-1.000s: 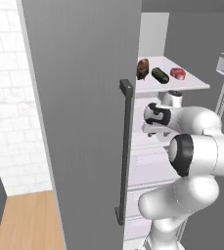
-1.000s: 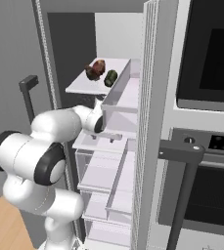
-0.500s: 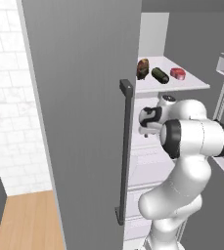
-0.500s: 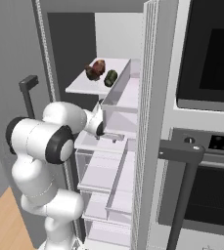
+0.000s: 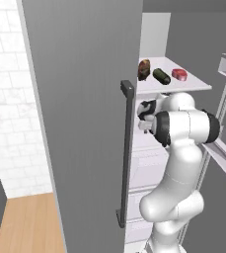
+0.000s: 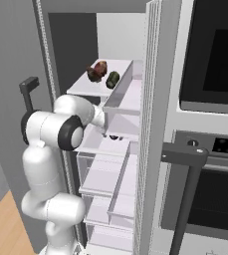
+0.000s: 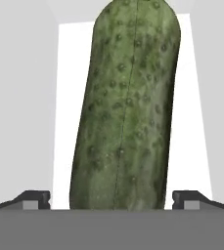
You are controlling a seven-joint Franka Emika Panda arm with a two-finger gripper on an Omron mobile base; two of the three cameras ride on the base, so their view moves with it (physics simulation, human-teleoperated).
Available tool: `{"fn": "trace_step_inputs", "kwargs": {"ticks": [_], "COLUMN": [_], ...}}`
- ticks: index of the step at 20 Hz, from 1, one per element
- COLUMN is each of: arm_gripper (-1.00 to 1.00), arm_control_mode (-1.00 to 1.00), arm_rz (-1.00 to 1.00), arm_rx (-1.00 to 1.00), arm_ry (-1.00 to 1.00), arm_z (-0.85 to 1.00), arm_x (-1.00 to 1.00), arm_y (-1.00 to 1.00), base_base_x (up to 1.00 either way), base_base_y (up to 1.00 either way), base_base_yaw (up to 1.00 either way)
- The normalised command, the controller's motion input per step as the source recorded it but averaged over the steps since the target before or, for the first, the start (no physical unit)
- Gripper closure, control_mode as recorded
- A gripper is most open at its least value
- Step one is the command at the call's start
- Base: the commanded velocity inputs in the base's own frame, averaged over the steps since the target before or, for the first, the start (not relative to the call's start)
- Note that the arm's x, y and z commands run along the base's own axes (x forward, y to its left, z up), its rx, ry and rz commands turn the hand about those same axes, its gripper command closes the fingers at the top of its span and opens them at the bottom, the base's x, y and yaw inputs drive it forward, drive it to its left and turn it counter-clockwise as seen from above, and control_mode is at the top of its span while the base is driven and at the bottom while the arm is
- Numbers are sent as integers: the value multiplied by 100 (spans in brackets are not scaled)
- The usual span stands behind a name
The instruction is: Place one cucumber and one steak in each tupperware on the nearby counter, to pack two identical lunches.
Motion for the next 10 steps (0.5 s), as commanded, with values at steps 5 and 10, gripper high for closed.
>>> {"fn": "trace_step_inputs", "kwargs": {"ticks": [5,10], "arm_gripper": [-100,100], "arm_control_mode": [-100,-100], "arm_rz": [0,0], "arm_rx": [0,0], "arm_ry": [1,0], "arm_z": [-21,-38], "arm_x": [38,2], "arm_y": [-2,0], "base_base_x": [0,0], "base_base_y": [0,0], "base_base_yaw": [0,0]}}
